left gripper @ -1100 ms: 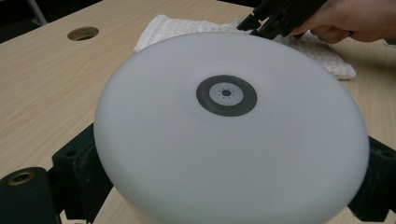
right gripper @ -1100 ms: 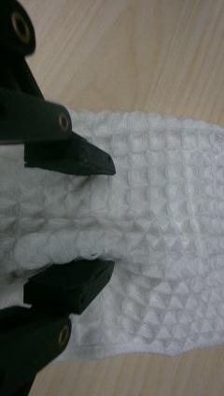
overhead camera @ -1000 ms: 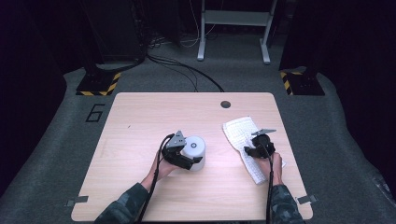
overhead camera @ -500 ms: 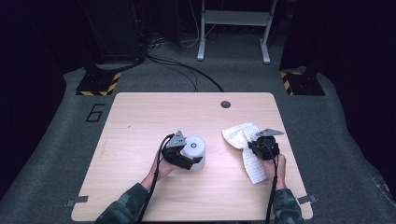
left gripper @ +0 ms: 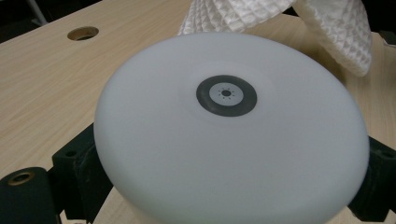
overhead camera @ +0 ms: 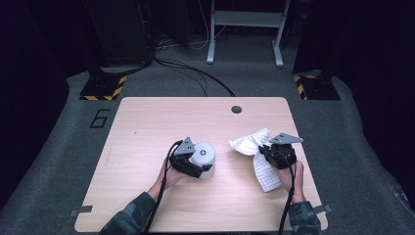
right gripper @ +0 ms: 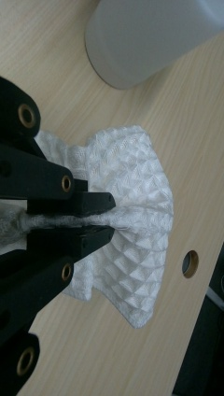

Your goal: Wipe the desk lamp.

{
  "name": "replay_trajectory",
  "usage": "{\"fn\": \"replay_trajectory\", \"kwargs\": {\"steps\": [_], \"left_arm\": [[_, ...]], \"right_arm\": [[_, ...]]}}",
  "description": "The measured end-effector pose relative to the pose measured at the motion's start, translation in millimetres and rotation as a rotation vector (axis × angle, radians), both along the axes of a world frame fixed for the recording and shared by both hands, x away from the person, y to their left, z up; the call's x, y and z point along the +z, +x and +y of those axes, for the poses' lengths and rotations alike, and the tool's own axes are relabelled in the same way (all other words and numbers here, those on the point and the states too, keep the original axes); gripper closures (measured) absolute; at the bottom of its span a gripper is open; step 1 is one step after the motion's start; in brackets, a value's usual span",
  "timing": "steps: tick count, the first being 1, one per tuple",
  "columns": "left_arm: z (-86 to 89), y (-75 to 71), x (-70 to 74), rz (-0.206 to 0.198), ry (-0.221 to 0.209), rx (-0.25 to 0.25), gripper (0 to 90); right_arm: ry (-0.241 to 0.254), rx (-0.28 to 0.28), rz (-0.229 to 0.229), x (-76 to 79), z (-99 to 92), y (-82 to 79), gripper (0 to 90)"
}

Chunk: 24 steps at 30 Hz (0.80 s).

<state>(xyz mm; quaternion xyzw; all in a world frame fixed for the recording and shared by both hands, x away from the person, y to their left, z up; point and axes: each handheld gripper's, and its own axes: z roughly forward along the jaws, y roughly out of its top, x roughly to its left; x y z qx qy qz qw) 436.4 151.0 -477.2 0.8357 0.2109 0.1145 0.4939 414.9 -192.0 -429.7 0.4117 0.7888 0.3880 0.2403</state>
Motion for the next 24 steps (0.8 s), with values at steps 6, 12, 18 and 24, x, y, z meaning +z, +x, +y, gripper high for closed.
{"fn": "replay_trajectory", "kwargs": {"steps": [6,12,18,24], "left_arm": [[0.1,0.1,0.3,0.000,0.004,-0.001,8.8],[0.1,0.2,0.4,0.000,0.005,-0.002,8.8],[0.0,0.2,0.3,0.000,0.005,-0.001,8.8],[-0.1,0.4,0.4,-0.001,0.006,-0.002,8.7]], "right_arm": [[-0.015,0.072,-0.026,14.6,12.8,-8.8,84.2],[-0.050,0.145,-0.034,23.6,23.4,-12.5,84.2],[-0.079,0.190,-0.034,27.4,34.8,-15.6,84.2],[-0.094,0.263,-0.045,30.0,47.6,-16.2,84.2]]}}
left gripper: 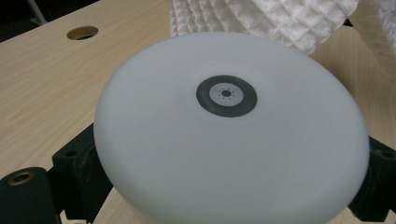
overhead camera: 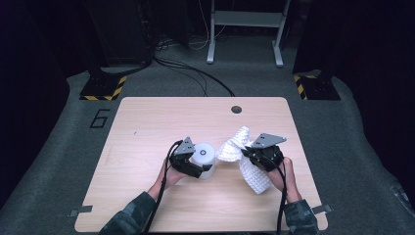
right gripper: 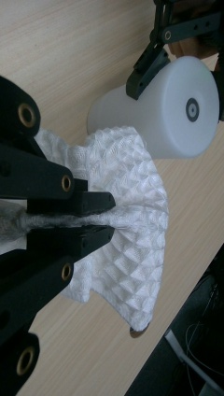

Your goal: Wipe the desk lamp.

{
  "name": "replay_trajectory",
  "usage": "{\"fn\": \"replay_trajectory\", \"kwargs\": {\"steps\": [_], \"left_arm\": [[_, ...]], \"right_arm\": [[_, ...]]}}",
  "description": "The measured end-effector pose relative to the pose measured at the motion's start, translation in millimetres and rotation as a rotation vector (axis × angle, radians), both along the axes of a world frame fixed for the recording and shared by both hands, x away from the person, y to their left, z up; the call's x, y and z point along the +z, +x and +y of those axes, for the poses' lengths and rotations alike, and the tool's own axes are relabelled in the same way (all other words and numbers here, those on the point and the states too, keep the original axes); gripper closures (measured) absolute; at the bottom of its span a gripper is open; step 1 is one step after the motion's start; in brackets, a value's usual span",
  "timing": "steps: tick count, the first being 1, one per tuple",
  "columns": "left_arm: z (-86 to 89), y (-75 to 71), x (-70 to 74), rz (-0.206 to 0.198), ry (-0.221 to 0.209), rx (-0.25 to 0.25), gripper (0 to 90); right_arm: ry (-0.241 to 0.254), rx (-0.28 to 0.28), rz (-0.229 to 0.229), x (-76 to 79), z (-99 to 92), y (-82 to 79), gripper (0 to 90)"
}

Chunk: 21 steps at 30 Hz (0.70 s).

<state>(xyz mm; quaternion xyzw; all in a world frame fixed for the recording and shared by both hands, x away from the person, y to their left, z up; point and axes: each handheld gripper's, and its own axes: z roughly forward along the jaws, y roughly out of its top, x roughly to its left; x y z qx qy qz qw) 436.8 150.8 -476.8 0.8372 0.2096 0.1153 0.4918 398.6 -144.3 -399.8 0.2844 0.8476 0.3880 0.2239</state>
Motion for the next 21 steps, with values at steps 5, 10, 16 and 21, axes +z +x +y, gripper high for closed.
{"fn": "replay_trajectory", "kwargs": {"steps": [5,10,16,21], "left_arm": [[0.0,0.0,0.0,0.000,0.001,-0.001,8.7],[0.0,0.0,0.0,0.000,0.000,0.000,8.8],[0.2,-0.1,0.0,0.002,0.000,-0.002,8.8],[0.1,-0.1,0.0,0.001,0.000,0.000,8.8]], "right_arm": [[0.013,0.058,0.001,1.8,9.6,2.3,84.2],[0.045,0.123,0.016,5.4,26.4,7.2,84.1],[0.086,0.168,0.044,4.6,43.3,13.0,84.2],[0.105,0.205,0.067,-1.2,61.5,23.5,84.3]]}}
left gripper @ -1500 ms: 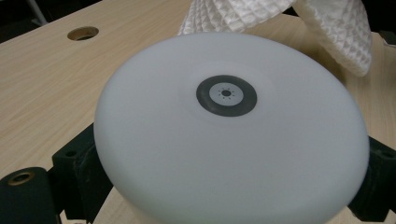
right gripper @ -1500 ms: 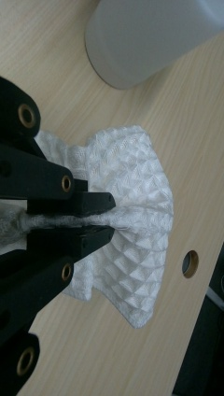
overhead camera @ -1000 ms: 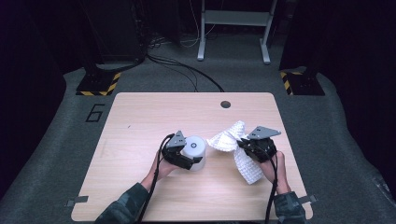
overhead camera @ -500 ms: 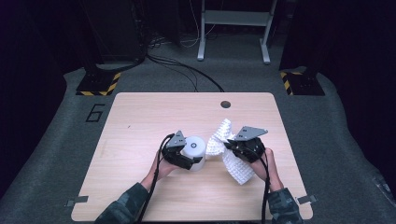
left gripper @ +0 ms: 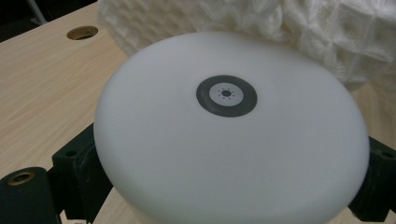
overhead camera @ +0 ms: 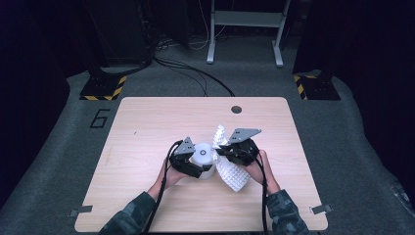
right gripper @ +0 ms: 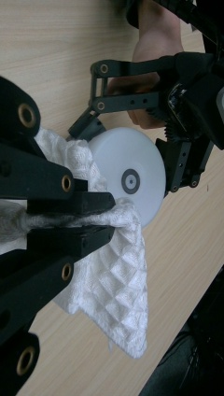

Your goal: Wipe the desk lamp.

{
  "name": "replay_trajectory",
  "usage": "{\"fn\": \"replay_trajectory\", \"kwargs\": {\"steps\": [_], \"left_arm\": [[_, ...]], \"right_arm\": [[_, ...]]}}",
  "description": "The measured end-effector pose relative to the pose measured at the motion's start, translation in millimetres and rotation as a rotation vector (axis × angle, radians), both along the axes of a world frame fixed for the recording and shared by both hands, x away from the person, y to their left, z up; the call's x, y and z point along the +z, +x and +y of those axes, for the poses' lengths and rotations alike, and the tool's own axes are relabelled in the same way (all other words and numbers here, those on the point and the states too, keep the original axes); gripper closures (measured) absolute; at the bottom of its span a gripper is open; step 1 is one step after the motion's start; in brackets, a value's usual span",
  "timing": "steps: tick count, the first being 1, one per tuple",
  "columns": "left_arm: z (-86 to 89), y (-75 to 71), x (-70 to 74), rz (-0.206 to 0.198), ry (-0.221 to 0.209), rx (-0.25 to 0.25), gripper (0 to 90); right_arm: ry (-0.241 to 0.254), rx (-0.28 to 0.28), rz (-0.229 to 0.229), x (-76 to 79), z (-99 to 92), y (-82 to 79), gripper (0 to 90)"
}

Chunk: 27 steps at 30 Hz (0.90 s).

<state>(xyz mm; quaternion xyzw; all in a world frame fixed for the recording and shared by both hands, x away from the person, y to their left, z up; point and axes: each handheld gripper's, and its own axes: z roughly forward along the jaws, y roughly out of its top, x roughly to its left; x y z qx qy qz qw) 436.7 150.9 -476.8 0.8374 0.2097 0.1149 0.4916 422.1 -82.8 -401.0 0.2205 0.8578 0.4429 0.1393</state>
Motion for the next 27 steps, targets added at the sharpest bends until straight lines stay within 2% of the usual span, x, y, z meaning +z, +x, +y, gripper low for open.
{"fn": "replay_trajectory", "kwargs": {"steps": [4,12,27], "left_arm": [[0.3,0.2,0.2,-0.002,0.003,-0.002,8.7],[0.3,0.2,0.1,-0.002,0.003,-0.001,8.8],[-0.3,-0.2,-0.2,-0.001,-0.002,0.004,8.8]], "right_arm": [[0.013,0.014,0.029,-1.8,8.9,5.3,84.4],[0.003,0.028,0.068,-4.7,22.7,14.7,84.7],[-0.009,0.081,0.067,-8.0,48.2,19.1,85.0]]}}
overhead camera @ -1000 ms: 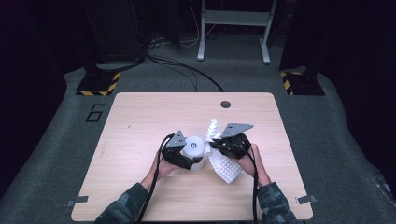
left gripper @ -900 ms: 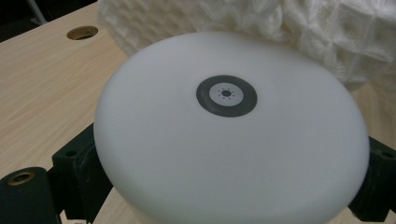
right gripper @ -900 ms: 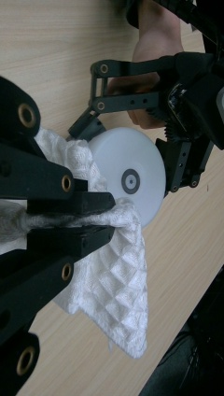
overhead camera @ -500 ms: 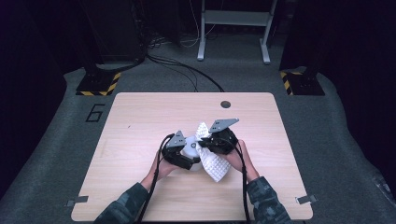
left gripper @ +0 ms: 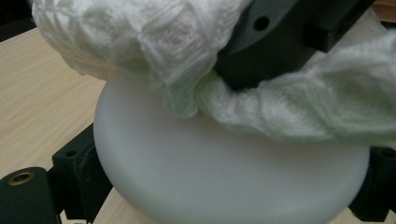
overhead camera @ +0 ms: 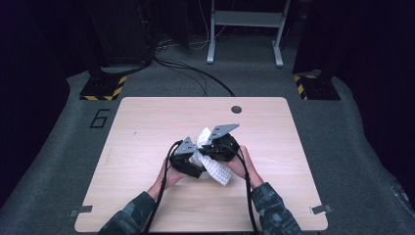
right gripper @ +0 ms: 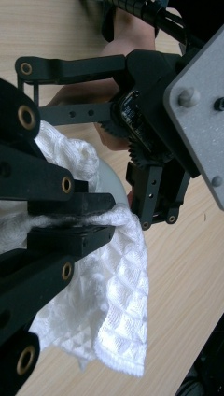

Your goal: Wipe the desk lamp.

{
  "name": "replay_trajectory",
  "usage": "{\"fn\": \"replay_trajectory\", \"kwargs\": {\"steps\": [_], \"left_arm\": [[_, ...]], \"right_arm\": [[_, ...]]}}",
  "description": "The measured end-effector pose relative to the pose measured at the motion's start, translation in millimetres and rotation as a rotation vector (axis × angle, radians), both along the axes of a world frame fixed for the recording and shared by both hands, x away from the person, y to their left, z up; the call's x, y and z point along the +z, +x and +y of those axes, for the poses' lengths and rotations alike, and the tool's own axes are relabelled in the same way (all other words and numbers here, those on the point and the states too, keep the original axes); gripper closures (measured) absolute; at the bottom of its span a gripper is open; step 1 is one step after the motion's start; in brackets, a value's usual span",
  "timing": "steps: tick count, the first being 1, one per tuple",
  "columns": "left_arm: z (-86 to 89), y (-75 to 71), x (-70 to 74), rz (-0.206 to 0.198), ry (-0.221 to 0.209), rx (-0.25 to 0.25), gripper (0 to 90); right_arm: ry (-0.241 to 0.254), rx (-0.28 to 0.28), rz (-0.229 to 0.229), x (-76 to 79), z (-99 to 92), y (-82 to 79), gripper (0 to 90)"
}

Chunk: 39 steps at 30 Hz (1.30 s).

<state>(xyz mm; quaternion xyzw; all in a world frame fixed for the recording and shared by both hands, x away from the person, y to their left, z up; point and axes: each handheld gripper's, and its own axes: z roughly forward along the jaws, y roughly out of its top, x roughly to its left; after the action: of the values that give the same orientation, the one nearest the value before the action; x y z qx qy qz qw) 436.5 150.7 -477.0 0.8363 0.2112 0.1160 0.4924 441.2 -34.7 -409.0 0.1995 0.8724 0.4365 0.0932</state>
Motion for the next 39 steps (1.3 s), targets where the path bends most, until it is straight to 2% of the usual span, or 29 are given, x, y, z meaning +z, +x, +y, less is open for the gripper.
{"fn": "replay_trajectory", "kwargs": {"steps": [2,5,6,14,19,23,30,32,39], "left_arm": [[-0.6,-0.4,-0.6,-0.004,-0.007,0.006,8.8],[-0.8,-0.7,-0.7,-0.002,-0.009,0.008,8.8],[-0.4,0.2,-0.4,-0.013,-0.003,0.006,8.8],[-0.5,0.1,-0.6,-0.012,-0.004,0.006,8.8],[-0.3,0.1,-0.6,-0.013,-0.003,0.007,8.8],[-0.3,-0.3,-1.1,-0.013,-0.008,0.009,8.8],[0.3,-0.5,-0.9,-0.011,-0.006,0.005,8.8],[0.3,-0.6,-1.0,-0.009,-0.007,0.004,8.8],[0.0,-1.1,-1.2,0.000,-0.011,0.005,8.8]], "right_arm": [[0.009,-0.006,0.007,-0.5,1.3,-0.2,85.0],[-0.003,0.008,0.000,0.0,2.2,-0.5,85.0],[-0.001,0.007,-0.001,-0.1,2.9,-0.7,85.0],[0.006,0.036,-0.018,-1.1,5.2,0.3,85.0],[0.026,0.043,0.000,-1.6,8.7,-1.1,85.0],[0.000,0.062,-0.036,-0.5,11.7,-1.5,85.1],[-0.011,0.059,-0.034,0.1,11.2,-2.9,85.2],[-0.019,0.058,-0.046,0.2,9.9,-2.4,85.2],[-0.023,0.037,-0.031,-0.5,-2.8,-1.4,85.2]]}}
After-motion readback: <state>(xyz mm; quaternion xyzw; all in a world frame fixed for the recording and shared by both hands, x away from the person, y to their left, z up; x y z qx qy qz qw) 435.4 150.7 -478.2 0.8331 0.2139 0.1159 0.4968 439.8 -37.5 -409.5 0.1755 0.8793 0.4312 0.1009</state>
